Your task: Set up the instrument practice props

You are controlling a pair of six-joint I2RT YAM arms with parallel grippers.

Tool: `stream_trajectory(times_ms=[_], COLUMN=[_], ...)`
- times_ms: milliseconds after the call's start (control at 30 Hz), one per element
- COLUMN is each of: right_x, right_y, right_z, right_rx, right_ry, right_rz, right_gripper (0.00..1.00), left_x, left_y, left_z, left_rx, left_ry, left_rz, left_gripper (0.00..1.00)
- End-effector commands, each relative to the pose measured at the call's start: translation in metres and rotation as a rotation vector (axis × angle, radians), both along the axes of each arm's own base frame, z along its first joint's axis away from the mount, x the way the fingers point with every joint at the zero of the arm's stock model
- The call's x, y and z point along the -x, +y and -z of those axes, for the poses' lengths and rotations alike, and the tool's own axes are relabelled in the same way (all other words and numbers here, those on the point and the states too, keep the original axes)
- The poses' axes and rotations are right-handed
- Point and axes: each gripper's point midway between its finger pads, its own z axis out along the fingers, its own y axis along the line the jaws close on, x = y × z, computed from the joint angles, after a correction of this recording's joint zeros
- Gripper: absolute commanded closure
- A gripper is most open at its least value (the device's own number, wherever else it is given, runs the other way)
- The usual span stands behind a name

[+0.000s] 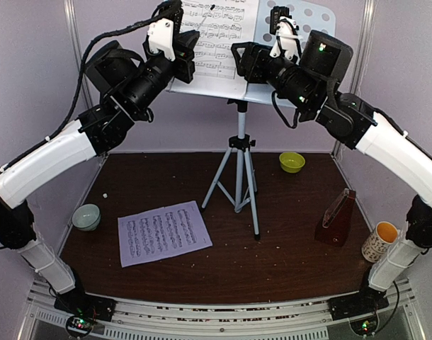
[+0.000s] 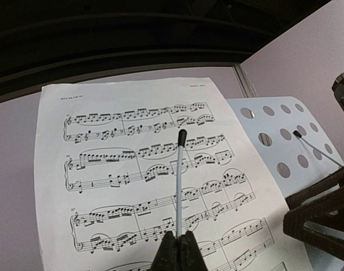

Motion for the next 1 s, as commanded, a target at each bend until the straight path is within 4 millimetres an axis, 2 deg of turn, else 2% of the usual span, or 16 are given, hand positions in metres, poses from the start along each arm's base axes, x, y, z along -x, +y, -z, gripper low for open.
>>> stream_trajectory(times_ms=[0,300,600,667,700,800,967], right_x=[-0.002,-0.005,-0.003,-0.001,0.0,0.0,0.001], right_y=[0.007,0.025,0.019,0.014,0.013,0.009,0.005], right_z=[-0.007,-0.01,-0.011,-0.014,-0.012,-0.014,-0.016], right_rx=[-0.028,-0.049,-0.044,-0.054,-0.055,-0.057,-0.047], right_ry=[0.008,0.02,0.014,0.005,0.005,-0.002,-0.01], right_rz=[-0.016,-0.068,-0.05,-0.042,-0.039,-0.028,-0.015], right_gripper=[0.44,0.52,0.51,0.47,0.46,0.44,0.42], left_x=[0.028,0.028,0.026,0.026,0.027,0.027,0.035], left_y=[0.033,0.033,0.035,0.037,0.038,0.039,0.044], left_z=[-0.047,-0.046,-0.045,-0.045,-0.046,-0.046,-0.047], left_rx=[0.126,0.124,0.128,0.139,0.142,0.139,0.145], left_ry=[-0.112,-0.11,-0.104,-0.105,-0.107,-0.108,-0.122], left_rz=[0.01,0.012,0.001,-0.006,-0.008,-0.01,-0.002], left_gripper=[1.0,1.0,0.99,0.8,0.74,0.63,0.54])
